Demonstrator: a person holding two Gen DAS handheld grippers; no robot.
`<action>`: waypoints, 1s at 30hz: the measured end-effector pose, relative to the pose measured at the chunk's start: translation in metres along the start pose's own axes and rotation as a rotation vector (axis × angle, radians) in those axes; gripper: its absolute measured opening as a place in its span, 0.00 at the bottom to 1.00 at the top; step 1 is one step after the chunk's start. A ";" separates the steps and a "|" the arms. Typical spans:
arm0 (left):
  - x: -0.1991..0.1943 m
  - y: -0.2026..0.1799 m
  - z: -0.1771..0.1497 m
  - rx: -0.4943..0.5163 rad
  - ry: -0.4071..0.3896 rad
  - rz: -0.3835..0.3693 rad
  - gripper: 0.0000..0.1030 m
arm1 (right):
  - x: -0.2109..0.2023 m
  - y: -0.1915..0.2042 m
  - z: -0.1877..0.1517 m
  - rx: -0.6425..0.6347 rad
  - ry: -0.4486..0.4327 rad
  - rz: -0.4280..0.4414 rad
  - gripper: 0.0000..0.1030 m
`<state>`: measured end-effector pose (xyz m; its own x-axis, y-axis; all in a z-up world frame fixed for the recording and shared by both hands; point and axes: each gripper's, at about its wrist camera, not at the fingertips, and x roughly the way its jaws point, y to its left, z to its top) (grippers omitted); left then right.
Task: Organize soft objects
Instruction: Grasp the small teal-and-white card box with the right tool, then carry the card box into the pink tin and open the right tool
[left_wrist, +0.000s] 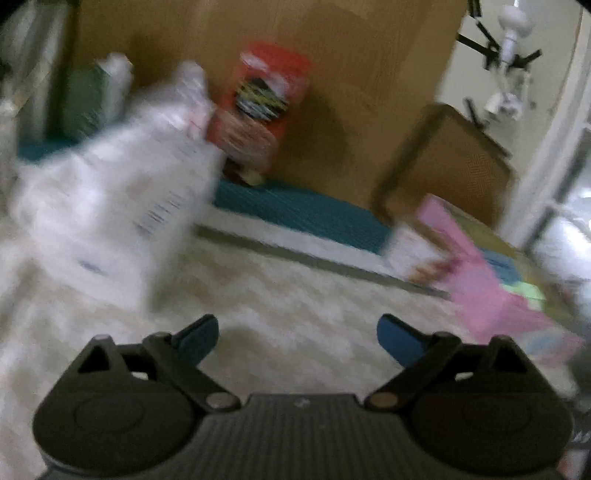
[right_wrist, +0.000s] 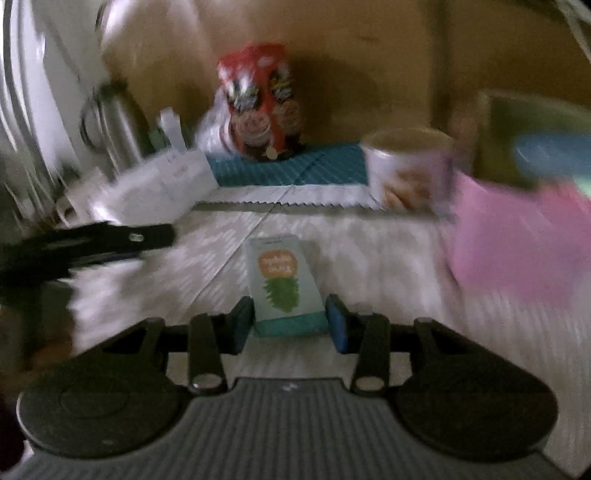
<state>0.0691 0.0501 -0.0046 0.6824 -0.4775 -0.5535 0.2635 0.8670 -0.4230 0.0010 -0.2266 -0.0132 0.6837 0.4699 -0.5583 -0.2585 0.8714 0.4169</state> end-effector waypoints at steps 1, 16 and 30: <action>0.003 -0.006 -0.002 -0.026 0.035 -0.053 0.91 | -0.012 -0.007 -0.010 0.051 -0.017 0.019 0.44; 0.049 -0.166 -0.013 0.226 0.292 -0.185 0.34 | -0.076 -0.037 -0.045 0.174 -0.194 0.032 0.43; 0.142 -0.274 0.060 0.365 0.219 -0.230 0.35 | -0.083 -0.098 0.038 0.099 -0.432 -0.206 0.43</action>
<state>0.1344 -0.2465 0.0755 0.4291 -0.6473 -0.6300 0.6395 0.7103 -0.2942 -0.0049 -0.3561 0.0193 0.9399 0.1695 -0.2965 -0.0364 0.9129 0.4066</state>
